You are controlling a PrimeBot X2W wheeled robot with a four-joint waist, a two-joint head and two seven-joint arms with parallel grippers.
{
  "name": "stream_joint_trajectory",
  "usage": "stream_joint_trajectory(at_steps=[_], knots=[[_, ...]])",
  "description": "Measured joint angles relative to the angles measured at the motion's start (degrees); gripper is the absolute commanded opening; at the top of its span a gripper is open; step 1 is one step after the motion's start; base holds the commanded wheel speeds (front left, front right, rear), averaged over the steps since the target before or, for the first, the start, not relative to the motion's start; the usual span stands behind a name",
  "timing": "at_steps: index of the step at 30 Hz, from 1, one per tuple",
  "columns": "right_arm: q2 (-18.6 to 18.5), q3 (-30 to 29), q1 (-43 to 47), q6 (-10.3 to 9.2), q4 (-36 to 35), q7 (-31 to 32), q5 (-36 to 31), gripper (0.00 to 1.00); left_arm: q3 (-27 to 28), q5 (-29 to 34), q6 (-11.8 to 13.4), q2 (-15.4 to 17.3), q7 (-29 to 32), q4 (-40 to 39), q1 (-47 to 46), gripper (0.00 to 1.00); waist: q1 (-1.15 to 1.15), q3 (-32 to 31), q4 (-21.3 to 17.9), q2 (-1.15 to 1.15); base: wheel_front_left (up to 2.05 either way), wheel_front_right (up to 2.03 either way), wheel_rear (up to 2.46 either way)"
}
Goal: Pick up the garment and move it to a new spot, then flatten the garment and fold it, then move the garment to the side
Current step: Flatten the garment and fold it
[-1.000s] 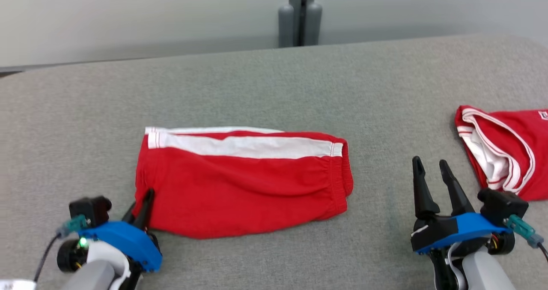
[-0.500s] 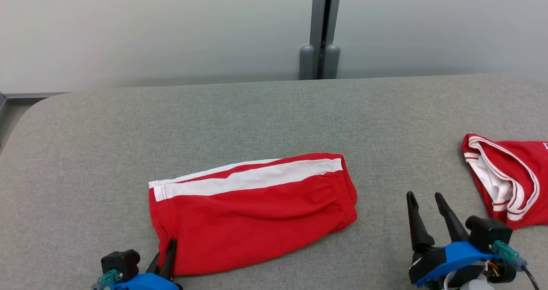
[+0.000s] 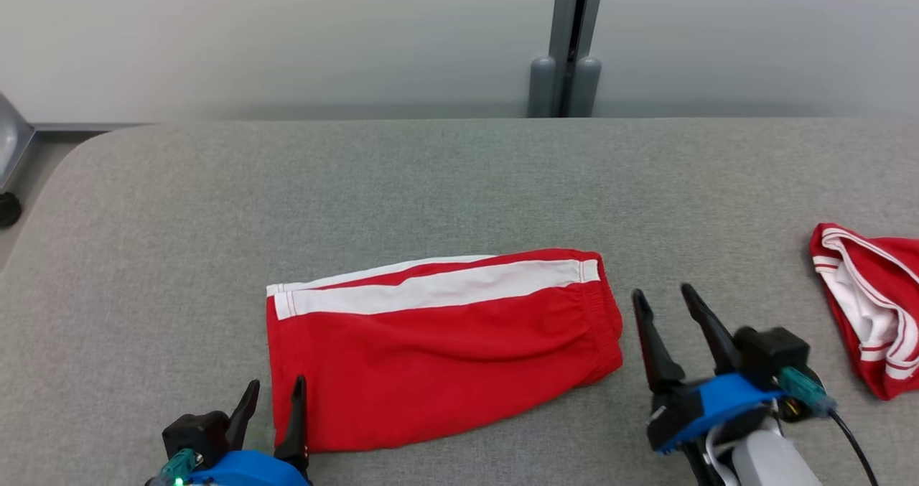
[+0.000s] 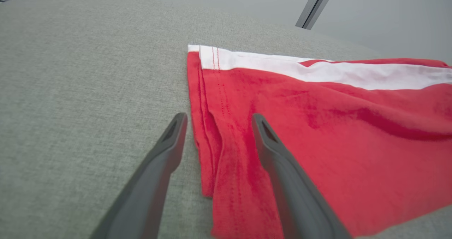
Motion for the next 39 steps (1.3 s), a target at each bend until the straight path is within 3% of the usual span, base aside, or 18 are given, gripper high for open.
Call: stream_joint_trajectory(at_steps=[6,15,19,23,24,25,26,27,28,34,39], knots=[[0.04,3.59,-5.35,0.00,3.68,0.00,-2.57,1.00,1.80,3.65,-1.44,-1.54,0.00,-0.69,-0.51,1.00,0.01,2.09,2.12,0.00,0.00,0.00,0.00],[0.00,0.07,-10.47,0.00,14.17,-0.01,-8.13,1.00,4.00,6.95,-2.02,-2.31,0.00,-3.38,-2.40,1.00,0.01,5.54,6.20,0.00,0.00,0.00,0.00],[0.02,0.76,-11.27,0.00,19.42,-0.07,-6.39,1.00,3.24,6.67,-2.11,-2.27,0.00,-4.50,-2.61,1.00,0.01,7.21,7.73,0.00,0.00,0.00,0.00],[-0.36,3.13,-11.62,-0.02,20.24,-0.38,-3.08,1.00,2.97,6.17,-2.32,-1.82,0.00,-5.02,-2.69,1.00,0.01,7.86,8.06,0.00,0.00,0.00,0.00],[-0.74,5.28,-11.67,-0.11,20.17,-0.55,-0.12,0.91,2.80,5.99,-2.32,-1.65,0.00,-5.38,-2.70,1.00,0.01,8.08,8.01,0.00,0.00,0.00,0.00],[-0.75,6.38,-11.70,-0.11,20.01,-0.55,1.52,0.49,2.69,5.91,-2.32,-1.59,0.00,-5.56,-2.70,1.00,0.01,8.16,7.91,0.00,0.00,0.00,0.00],[-0.75,6.38,-11.70,-0.11,20.01,-0.55,1.52,0.33,2.69,5.91,-2.32,-1.59,0.00,-5.56,-2.70,1.00,0.01,8.16,7.91,0.00,0.00,0.00,0.00],[-0.70,7.68,-11.68,-0.11,19.27,-0.53,4.55,0.09,2.60,5.86,-2.33,-1.44,0.00,-5.83,-2.69,1.00,0.01,8.27,7.61,0.00,0.00,0.00,0.00],[-0.64,8.01,-11.65,-0.10,18.87,-0.52,5.24,0.00,2.55,5.86,-2.32,-1.36,0.00,-5.97,-2.69,1.00,0.01,8.30,7.43,0.00,0.00,0.00,0.00],[0.01,5.89,-10.92,0.01,17.17,-0.10,8.29,0.00,1.98,5.87,-2.33,-0.98,0.00,-6.43,-2.69,1.00,0.01,7.94,6.40,0.00,0.00,0.00,0.00],[0.21,-0.19,-7.67,0.04,15.37,-0.05,10.06,0.00,2.01,6.31,-2.33,-0.92,0.00,-6.56,-1.71,1.00,0.01,5.98,4.74,0.00,0.00,0.00,0.00]])
